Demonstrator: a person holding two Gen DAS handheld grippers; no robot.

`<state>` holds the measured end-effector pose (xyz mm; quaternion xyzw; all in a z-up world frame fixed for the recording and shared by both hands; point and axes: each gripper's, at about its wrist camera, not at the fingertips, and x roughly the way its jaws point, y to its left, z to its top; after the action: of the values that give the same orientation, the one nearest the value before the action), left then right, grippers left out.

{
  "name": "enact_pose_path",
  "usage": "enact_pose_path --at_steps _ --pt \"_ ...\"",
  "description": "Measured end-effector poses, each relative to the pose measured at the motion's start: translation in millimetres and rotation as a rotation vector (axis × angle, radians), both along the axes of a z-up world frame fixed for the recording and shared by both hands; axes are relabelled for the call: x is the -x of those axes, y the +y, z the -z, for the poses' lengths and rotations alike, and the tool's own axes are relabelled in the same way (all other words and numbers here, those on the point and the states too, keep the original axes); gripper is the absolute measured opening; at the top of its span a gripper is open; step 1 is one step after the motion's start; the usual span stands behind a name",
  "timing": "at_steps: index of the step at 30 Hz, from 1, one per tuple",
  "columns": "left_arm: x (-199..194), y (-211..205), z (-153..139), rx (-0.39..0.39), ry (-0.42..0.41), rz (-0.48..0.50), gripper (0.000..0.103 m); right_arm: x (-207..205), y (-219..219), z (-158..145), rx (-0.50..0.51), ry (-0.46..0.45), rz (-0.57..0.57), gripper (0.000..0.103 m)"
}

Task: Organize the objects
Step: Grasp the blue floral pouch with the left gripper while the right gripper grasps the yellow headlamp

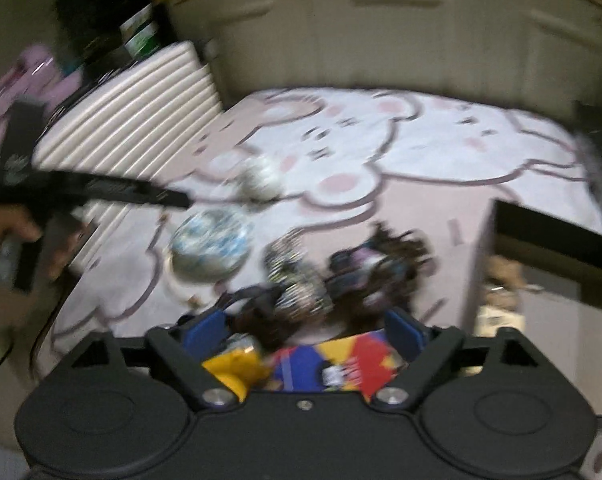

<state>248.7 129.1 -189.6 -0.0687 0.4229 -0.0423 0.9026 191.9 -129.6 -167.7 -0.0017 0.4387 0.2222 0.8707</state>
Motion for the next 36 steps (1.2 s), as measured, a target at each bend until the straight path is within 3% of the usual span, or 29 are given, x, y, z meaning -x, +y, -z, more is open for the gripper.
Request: enact_pose_path --at_steps 2,4,7,15,21,28,36 --pt "-1 7 9 -0.002 -0.013 -0.012 0.087 1 8 8 -0.004 0.03 -0.046 0.076" --pt "-3 16 17 0.048 -0.011 -0.023 0.082 4 18 14 0.002 0.058 -0.099 0.062" --pt "-6 26 29 0.131 0.007 -0.042 0.079 7 28 20 0.029 0.082 -0.152 0.052" --pt "-12 27 57 0.169 0.042 -0.038 0.074 10 44 32 0.077 0.163 -0.238 0.039" --pt "-14 20 64 0.149 0.047 0.003 0.073 8 51 37 0.104 0.169 -0.26 0.038" --pt "-1 13 64 0.2 0.08 0.053 0.073 8 61 53 0.127 0.195 -0.281 0.041" --pt "9 5 62 0.3 0.215 0.146 0.073 5 54 54 0.093 0.211 -0.264 0.041"
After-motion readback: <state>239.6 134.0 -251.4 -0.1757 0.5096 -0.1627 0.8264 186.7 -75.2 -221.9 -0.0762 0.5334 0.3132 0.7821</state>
